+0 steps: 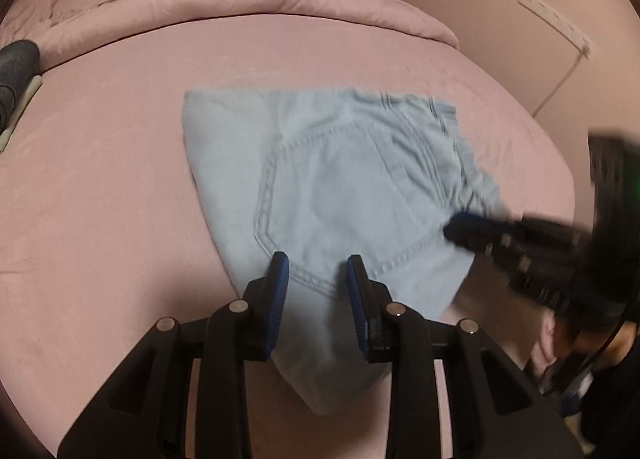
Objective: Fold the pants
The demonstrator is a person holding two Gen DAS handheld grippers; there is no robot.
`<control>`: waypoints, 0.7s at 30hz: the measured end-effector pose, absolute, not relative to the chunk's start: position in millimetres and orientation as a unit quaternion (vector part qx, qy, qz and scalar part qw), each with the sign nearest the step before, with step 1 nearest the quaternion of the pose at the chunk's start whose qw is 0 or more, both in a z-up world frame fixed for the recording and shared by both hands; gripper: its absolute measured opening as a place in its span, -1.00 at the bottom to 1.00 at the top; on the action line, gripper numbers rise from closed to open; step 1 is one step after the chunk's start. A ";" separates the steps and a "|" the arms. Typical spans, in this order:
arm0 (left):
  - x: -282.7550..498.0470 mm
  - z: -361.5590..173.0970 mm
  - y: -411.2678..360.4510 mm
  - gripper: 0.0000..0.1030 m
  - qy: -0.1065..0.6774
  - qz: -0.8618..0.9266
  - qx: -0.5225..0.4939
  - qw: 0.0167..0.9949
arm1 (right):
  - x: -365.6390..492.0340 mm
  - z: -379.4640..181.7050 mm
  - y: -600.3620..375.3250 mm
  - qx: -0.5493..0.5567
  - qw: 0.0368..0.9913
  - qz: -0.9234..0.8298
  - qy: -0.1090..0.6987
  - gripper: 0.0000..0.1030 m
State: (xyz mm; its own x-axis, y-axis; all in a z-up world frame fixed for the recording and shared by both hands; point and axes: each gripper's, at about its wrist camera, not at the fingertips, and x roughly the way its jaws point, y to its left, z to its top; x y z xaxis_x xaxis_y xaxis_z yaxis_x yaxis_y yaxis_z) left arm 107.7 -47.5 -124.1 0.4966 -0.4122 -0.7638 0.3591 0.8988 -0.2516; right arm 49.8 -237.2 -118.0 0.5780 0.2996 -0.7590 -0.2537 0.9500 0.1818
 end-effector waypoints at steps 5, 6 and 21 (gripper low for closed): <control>100.4 -114.7 -45.2 -0.43 0.454 -0.223 -0.044 0.861 | 51.6 -117.7 -239.5 0.034 0.886 0.158 0.435 -0.74; 96.6 -113.3 -45.7 -0.43 0.454 -0.223 -0.040 0.862 | 52.2 -116.9 -239.9 0.034 0.885 0.158 0.437 -0.74; 78.8 -114.2 -42.2 -0.43 0.449 -0.217 -0.042 0.866 | 43.1 -106.6 -240.3 0.019 0.878 0.126 0.461 -0.50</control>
